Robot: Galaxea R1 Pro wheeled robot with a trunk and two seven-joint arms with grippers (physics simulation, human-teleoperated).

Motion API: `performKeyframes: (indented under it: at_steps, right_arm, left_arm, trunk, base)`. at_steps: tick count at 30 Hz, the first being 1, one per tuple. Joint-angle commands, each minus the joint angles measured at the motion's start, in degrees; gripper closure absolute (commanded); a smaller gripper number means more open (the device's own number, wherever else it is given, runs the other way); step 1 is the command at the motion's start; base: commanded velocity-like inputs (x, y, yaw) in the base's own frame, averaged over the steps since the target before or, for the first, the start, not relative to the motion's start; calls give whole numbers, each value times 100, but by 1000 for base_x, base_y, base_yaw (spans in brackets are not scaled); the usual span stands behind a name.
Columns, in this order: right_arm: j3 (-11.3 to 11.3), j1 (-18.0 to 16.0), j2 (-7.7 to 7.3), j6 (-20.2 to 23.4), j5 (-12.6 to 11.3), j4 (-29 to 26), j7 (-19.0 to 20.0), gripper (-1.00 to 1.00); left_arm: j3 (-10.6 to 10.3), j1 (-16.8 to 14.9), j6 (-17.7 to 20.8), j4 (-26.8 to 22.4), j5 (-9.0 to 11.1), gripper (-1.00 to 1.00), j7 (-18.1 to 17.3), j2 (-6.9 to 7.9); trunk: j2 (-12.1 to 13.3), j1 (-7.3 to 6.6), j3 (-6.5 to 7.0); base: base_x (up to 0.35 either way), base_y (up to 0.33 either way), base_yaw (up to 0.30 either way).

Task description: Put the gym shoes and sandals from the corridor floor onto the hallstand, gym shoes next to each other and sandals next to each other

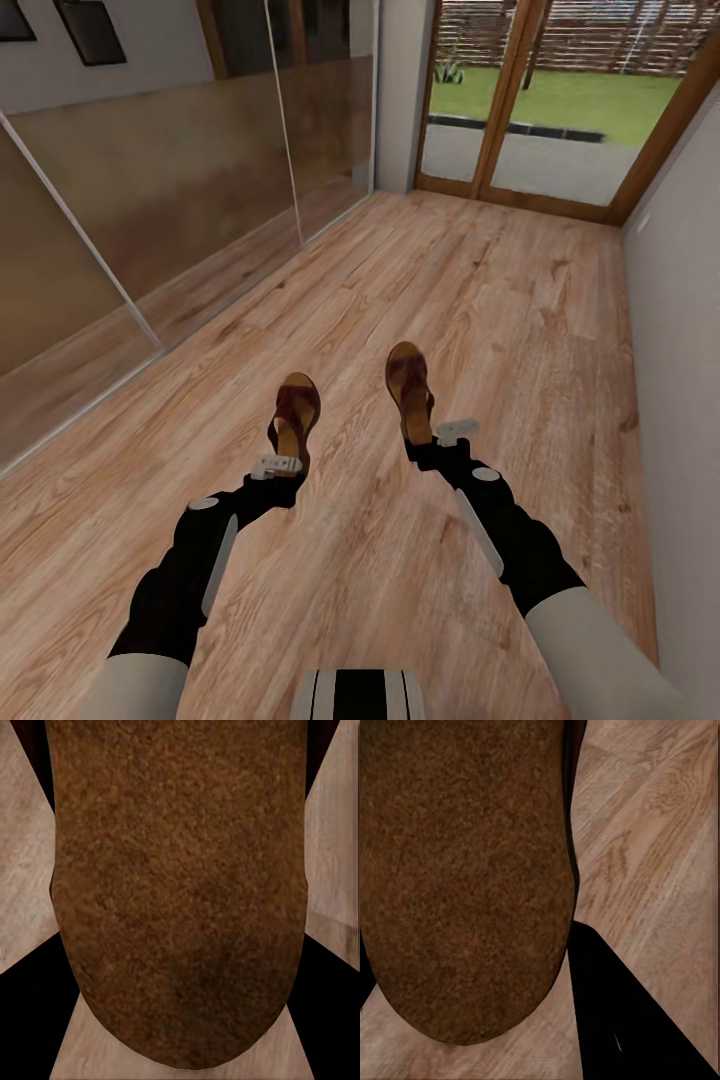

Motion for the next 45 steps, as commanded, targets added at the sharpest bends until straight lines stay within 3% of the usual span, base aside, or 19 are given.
performKeyframes:
  at_steps: [1, 26, 35, 45]
  right_arm:
    - [7, -2, -2, 31, -76, -3, -38, 100]
    - [-1, -2, -19, 31, -85, 12, -30, 100]
    - [-1, -2, -19, 31, -94, 12, -31, 100]
    - [-1, -2, -18, 31, -94, 12, -30, 100]
  left_arm:
    - [20, -2, 18, -6, -71, 100, -56, -7]
    - [20, -2, 18, -6, -63, 100, -56, -7]
    - [20, 2, 18, -6, -63, 100, -56, -7]
    - [19, 2, 18, -6, -66, 100, -56, -7]
  trunk:
    - [0, -3, 28]
    - [34, -68, 817]
    - [34, -68, 902]
    - [47, -93, 1217]
  base:
    - [0, 0, 0]
    - [0, 0, 0]
    - [0, 0, 0]
    - [0, 0, 0]
